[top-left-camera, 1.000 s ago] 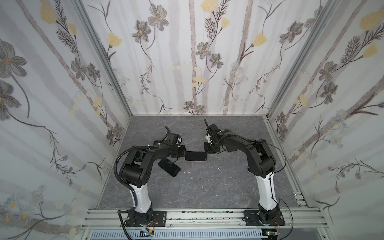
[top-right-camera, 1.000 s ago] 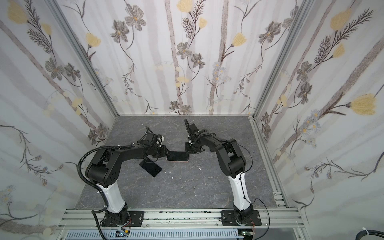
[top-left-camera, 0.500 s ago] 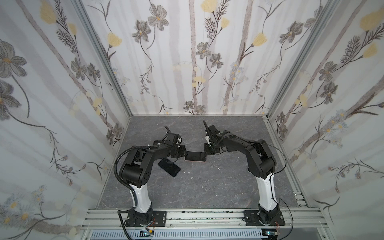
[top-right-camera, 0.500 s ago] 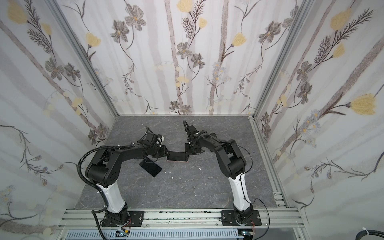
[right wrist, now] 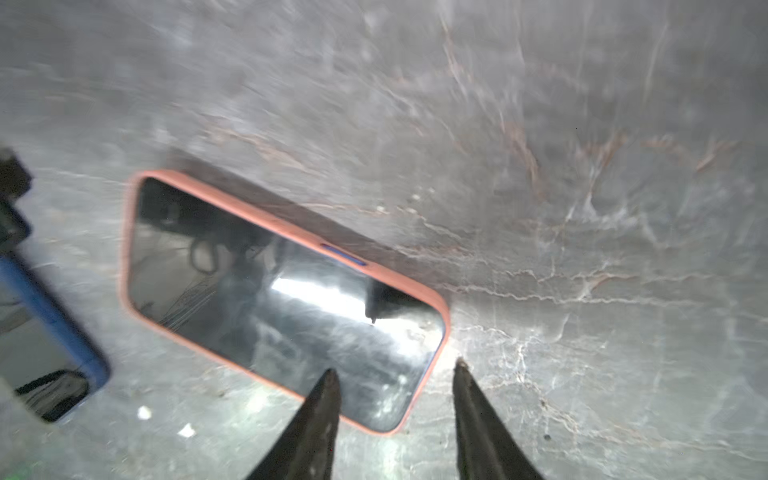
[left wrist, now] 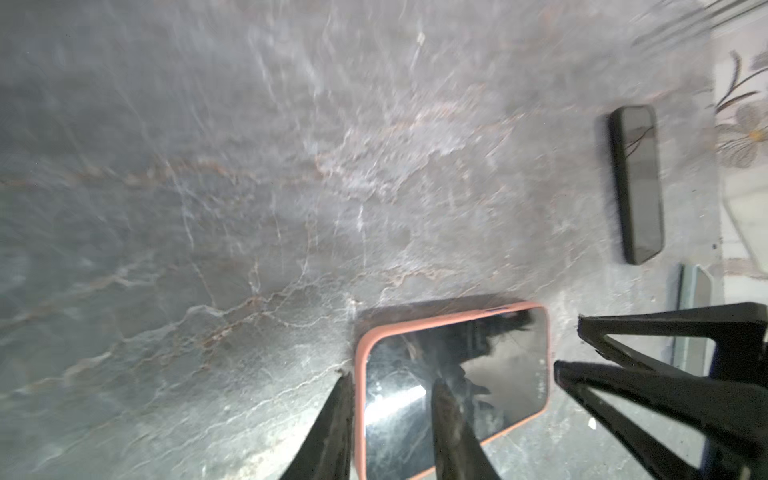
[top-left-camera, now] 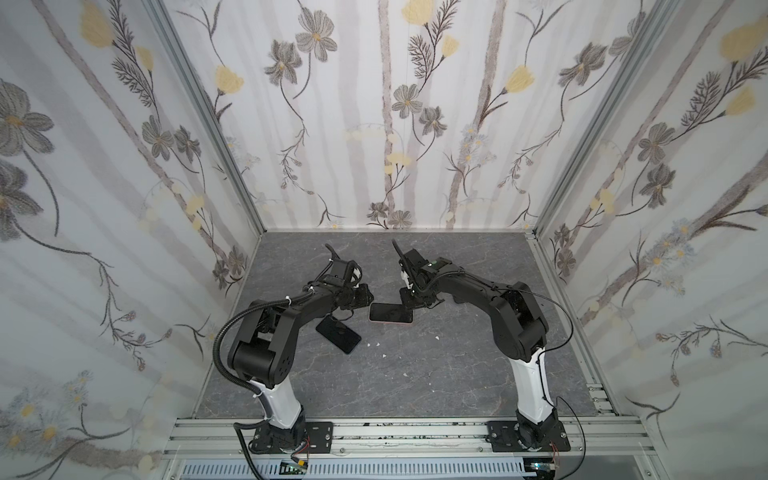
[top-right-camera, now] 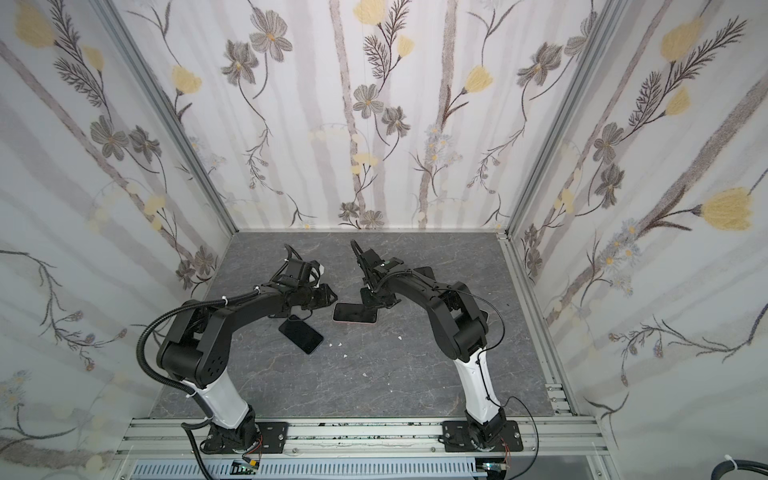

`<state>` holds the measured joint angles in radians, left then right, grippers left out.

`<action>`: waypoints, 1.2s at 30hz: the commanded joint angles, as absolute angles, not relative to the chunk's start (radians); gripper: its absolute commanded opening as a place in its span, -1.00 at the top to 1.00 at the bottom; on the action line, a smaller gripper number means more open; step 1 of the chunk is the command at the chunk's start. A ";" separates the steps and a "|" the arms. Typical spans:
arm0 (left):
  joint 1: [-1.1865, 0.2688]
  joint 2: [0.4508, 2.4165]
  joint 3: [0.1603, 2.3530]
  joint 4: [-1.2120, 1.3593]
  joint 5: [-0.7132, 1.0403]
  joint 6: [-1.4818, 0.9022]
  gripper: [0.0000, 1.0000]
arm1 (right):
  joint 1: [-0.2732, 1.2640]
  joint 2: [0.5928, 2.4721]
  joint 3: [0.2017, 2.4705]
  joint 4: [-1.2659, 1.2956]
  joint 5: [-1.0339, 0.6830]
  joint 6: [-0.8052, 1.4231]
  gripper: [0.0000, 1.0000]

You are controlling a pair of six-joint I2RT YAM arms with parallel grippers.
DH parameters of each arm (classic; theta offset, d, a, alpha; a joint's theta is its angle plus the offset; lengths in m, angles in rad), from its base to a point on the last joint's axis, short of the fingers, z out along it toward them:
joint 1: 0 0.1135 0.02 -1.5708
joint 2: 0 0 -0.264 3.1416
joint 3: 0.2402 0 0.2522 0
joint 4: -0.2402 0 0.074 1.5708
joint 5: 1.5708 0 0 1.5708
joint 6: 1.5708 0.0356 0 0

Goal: Put the phone into the phone case
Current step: 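Release the cased phone and lift both grippers away from it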

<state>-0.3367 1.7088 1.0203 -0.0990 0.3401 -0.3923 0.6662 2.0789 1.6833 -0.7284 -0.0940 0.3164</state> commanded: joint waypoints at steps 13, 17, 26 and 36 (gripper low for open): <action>-0.311 1.149 0.822 -0.079 0.016 -0.357 -0.11 | 0.748 1.908 1.556 -0.500 -0.169 -0.525 -0.99; -0.308 1.018 0.749 -0.100 -0.043 -0.348 -0.17 | 0.744 1.994 1.584 -0.534 -0.134 -0.616 -0.99; -0.302 0.894 0.678 -0.127 -0.085 -0.344 -0.27 | 0.749 2.212 1.755 -0.691 -0.060 -0.627 -0.99; -0.301 0.894 0.674 -0.132 -0.051 -0.351 -0.27 | 0.747 2.283 1.782 -0.750 -0.113 -0.627 -1.00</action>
